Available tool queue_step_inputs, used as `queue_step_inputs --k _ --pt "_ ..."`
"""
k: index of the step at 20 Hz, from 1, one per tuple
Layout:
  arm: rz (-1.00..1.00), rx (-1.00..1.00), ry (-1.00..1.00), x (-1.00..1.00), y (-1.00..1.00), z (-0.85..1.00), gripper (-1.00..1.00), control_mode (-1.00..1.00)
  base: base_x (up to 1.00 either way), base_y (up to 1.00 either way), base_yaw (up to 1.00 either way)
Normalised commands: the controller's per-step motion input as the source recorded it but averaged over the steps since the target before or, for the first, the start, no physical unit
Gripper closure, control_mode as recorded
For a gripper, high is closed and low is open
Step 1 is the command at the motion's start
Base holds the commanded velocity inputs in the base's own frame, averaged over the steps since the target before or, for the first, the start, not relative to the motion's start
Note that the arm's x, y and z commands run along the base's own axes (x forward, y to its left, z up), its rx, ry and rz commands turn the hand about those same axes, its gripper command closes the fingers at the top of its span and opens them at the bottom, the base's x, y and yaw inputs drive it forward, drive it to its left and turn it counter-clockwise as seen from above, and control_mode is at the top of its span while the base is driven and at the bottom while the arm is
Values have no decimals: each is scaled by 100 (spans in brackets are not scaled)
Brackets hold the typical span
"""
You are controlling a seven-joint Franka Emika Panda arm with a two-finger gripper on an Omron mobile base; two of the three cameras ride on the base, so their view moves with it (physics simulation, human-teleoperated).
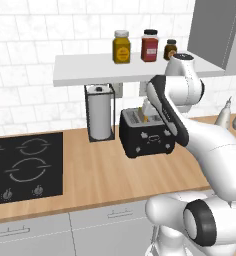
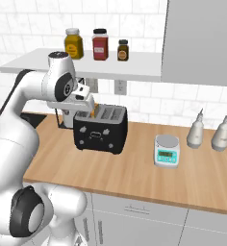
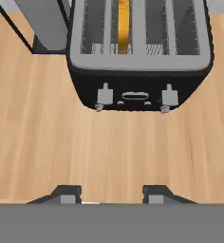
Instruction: Start the toaster. Once the lever pops up, take the bread to the plate on the dining counter.
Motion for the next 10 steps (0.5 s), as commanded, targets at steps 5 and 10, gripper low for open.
queue_step_inputs --k 5,10 --pt "0 -1 1 -13 1 -7 -100 -100 0 0 0" --pt "-2 -6 0 -3 20 -42 -100 -100 0 0 0"
